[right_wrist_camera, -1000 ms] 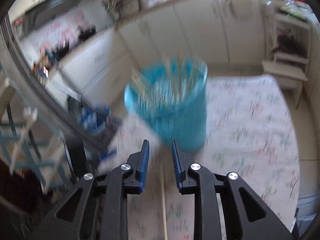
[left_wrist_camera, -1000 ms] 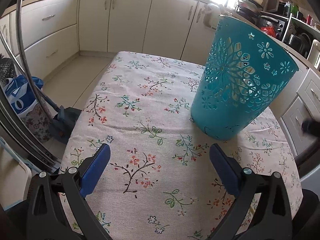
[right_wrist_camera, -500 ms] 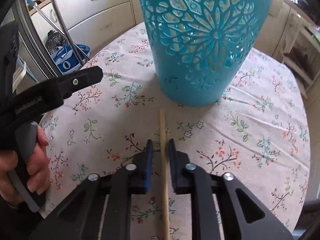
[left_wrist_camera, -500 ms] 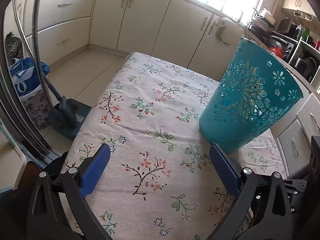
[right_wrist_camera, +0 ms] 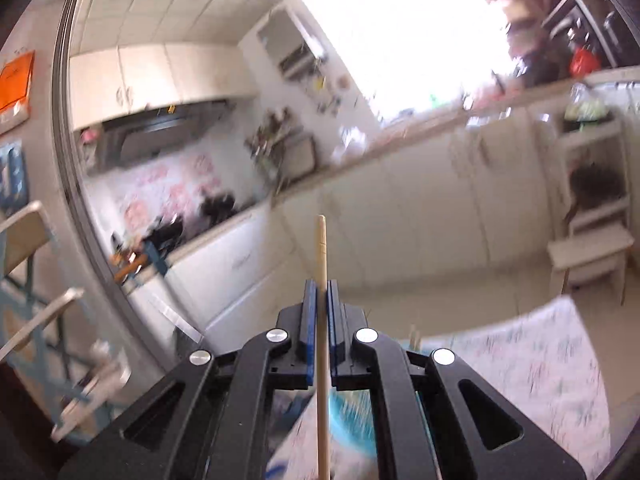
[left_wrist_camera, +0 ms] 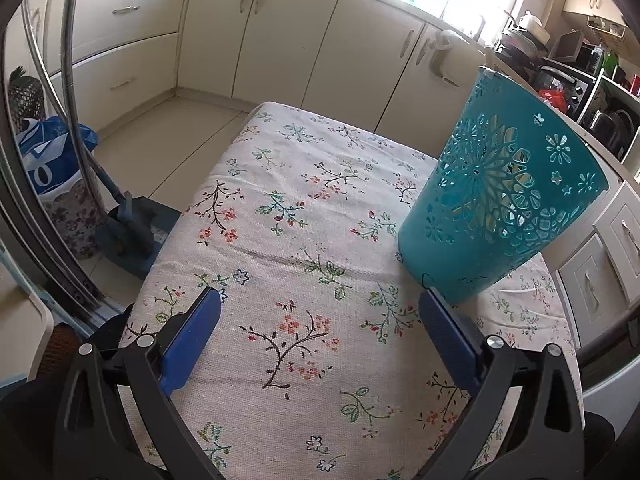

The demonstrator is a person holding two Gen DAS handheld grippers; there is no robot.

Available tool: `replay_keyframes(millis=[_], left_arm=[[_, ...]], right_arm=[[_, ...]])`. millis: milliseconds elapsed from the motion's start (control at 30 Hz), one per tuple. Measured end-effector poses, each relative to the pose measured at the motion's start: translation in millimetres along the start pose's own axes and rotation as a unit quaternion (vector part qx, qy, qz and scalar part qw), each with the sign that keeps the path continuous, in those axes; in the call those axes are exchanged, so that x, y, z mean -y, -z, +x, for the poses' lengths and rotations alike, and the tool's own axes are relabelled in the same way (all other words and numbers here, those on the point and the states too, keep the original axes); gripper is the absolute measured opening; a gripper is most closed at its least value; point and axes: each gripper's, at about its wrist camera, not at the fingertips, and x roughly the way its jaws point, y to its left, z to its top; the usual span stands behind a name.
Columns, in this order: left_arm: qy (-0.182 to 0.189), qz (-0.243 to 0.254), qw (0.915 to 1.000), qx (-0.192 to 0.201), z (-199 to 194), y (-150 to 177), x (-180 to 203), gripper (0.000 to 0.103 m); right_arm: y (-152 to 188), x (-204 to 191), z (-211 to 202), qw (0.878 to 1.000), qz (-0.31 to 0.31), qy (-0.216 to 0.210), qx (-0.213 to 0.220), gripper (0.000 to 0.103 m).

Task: Organize utensils

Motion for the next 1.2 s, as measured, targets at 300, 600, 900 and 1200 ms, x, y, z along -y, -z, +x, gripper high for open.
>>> replay_keyframes(millis=[300, 600, 900, 1200], left_arm=[[0.008, 0.004, 1.0000, -0.003, 2, 0, 1, 0.095], [-0.023, 0.076, 0.9969, 0.002, -34, 5, 30, 0.095], [-0.063, 0.120, 0.9891, 0.057, -143, 10, 72, 0.095], [-0.062, 0.177, 0.9812, 0.044, -238, 31, 110, 0.095]], right_arm=[[35, 19, 81, 0.994, -0.018, 0.098, -0.046, 0.007], [62, 17, 20, 0.990, -0.030, 0.090, -0.103, 0.049], [103, 5, -85, 0.963, -0.010, 0.183, -0.199, 0.094], [107, -40, -174, 0.962, 0.014, 0.196, -0.192, 0.096]])
